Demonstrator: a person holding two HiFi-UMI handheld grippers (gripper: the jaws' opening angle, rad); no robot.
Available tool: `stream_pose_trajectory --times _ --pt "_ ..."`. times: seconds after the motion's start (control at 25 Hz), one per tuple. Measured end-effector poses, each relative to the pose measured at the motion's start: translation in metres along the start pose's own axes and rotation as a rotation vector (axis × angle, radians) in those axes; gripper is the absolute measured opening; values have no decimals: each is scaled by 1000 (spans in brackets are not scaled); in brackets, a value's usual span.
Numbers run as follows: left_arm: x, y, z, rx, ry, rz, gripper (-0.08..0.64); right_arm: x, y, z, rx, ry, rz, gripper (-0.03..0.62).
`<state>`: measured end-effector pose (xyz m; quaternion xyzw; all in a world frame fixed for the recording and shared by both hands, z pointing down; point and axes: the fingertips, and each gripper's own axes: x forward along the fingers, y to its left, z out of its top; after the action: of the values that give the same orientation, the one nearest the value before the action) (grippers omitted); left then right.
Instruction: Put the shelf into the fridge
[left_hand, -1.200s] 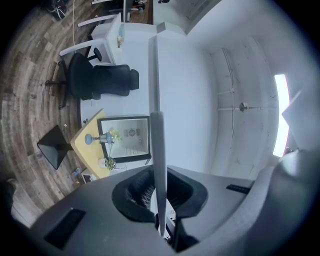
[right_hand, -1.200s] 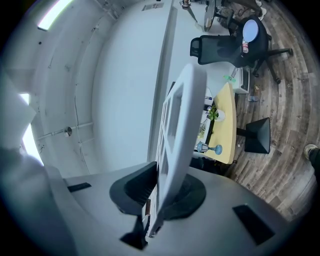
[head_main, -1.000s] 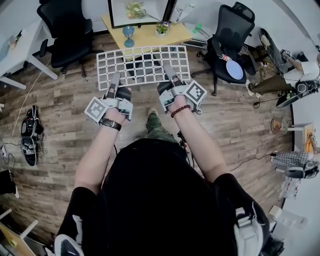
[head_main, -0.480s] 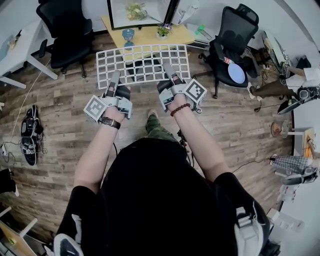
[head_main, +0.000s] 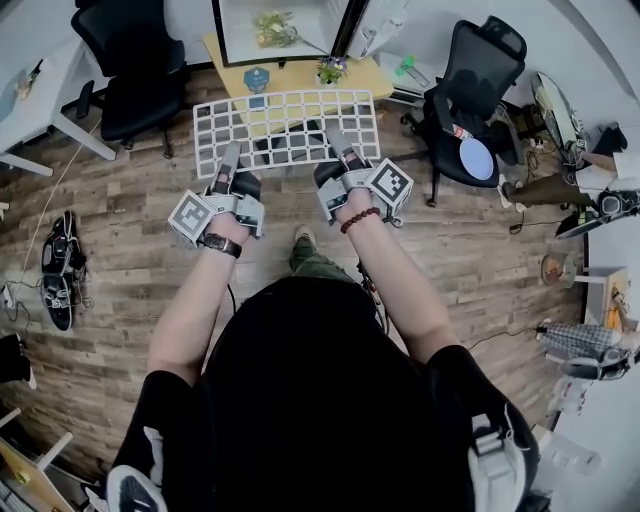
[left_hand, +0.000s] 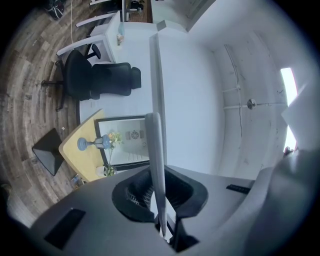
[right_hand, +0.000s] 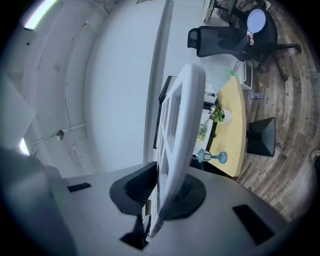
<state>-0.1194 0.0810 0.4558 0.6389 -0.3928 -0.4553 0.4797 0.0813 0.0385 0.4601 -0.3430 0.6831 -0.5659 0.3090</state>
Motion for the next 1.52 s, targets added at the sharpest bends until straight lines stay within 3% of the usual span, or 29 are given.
stream_pose_trajectory --times 1.52 --pt "143 51 22 64 -113 57 31 136 -50 101 52 136 13 46"
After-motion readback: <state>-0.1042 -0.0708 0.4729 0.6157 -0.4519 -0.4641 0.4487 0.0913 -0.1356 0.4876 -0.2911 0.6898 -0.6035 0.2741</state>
